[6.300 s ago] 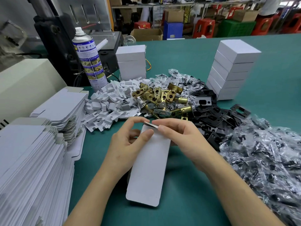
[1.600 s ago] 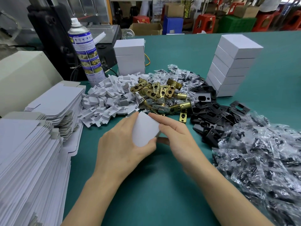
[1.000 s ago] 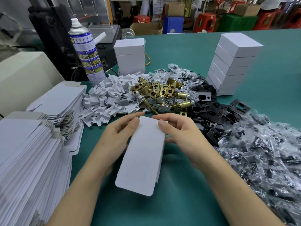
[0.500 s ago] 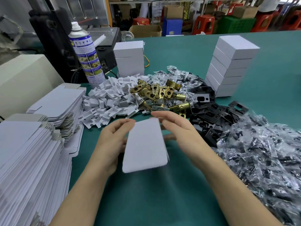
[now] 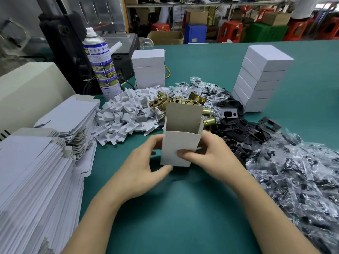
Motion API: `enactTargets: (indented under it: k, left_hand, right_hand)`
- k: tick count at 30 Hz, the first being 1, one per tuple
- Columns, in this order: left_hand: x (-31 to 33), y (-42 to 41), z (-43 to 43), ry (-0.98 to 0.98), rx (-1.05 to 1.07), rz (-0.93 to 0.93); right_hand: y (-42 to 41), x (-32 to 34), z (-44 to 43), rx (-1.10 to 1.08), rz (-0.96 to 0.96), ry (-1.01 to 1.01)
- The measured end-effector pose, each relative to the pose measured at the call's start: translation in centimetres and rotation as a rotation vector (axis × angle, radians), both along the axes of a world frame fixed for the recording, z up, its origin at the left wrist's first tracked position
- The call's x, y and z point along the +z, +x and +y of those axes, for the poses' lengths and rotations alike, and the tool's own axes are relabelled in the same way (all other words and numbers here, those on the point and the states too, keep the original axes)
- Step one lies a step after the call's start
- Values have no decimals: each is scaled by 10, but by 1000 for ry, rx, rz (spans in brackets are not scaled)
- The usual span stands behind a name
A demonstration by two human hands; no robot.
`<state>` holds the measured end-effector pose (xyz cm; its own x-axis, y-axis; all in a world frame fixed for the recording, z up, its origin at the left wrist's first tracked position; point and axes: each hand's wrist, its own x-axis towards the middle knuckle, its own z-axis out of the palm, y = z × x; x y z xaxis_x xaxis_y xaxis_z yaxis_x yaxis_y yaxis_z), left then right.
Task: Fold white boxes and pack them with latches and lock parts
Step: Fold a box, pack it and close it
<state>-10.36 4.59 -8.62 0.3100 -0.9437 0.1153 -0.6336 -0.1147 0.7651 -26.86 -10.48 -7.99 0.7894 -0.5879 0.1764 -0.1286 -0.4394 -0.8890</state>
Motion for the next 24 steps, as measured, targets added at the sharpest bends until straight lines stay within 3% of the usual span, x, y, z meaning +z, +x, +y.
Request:
enactTargets:
  k: [5,10,13,15,18,21,24]
  left_hand:
    - [-8,-1,-4,-92,90,141]
    - [-12,1,-3,-74,73,166]
    - [-14,2,-3,-36,58,151]
    - [-15,4,-5,-30,57,147]
    - [-16,3,-5,-31,49,172]
    - [-16,1,-5,-22,45,198]
    - [-12,-5,-6,-78,40,221]
  right_hand:
    - [-3,5,4,151,67,4]
    - [-8,18,-4,-173,-195,-43]
    - [-5,26,-12,-281,-179,-210]
    - [4,32,-24,-337,-31,-456]
    - [23,43,-47,-268,357,-778]
    - [34,43,-62,-159,719,-943]
    - [39,39,-66,-118,829,-1058]
